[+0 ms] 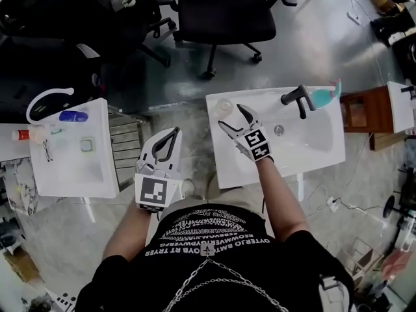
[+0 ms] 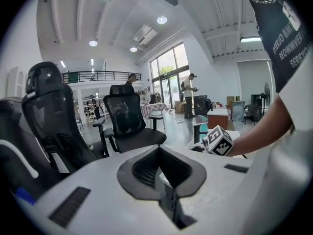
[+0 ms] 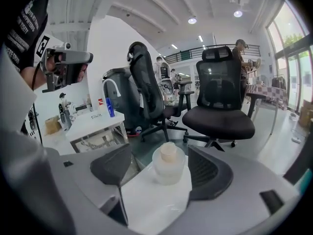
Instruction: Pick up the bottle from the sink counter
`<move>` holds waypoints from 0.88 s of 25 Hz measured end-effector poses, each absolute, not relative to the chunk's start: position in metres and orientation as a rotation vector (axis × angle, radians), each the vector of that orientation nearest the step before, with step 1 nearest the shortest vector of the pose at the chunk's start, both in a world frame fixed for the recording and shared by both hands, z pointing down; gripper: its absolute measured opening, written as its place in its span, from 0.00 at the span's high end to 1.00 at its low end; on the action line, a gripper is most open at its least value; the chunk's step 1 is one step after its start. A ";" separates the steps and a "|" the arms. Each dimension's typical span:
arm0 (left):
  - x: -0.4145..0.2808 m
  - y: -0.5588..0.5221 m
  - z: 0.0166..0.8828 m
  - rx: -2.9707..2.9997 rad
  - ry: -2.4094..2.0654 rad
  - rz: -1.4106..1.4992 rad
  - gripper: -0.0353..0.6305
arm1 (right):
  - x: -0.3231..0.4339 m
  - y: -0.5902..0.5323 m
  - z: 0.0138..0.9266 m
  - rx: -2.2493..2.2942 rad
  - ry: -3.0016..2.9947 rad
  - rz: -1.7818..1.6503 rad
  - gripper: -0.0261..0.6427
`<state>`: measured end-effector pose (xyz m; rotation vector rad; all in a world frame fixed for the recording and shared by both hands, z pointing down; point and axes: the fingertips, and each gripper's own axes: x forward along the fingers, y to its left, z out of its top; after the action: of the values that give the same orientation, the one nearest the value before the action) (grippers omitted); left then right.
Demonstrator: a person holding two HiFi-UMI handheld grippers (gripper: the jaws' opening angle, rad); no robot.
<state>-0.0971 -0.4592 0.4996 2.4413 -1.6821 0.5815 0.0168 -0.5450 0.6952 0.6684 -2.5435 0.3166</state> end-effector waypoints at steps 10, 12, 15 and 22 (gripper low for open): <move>-0.107 -0.455 0.539 2.342 -1.679 0.580 0.94 | -0.003 -0.570 0.754 0.595 -2.492 0.342 0.43; -0.111 -0.454 0.544 2.321 -1.688 0.585 0.94 | -0.008 -0.575 0.761 0.598 -2.487 0.329 0.43; -0.115 -0.451 0.550 2.294 -1.697 0.588 0.94 | -0.010 -0.582 0.770 0.645 -2.480 0.313 0.45; -0.114 -0.441 0.544 2.321 -1.682 0.591 0.94 | -0.011 -0.583 0.773 0.710 -2.454 0.322 0.46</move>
<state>-0.1143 -0.4411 0.5442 2.3214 -1.6816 0.5909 -0.0108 -0.5833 0.7729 0.7101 -2.4539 0.3217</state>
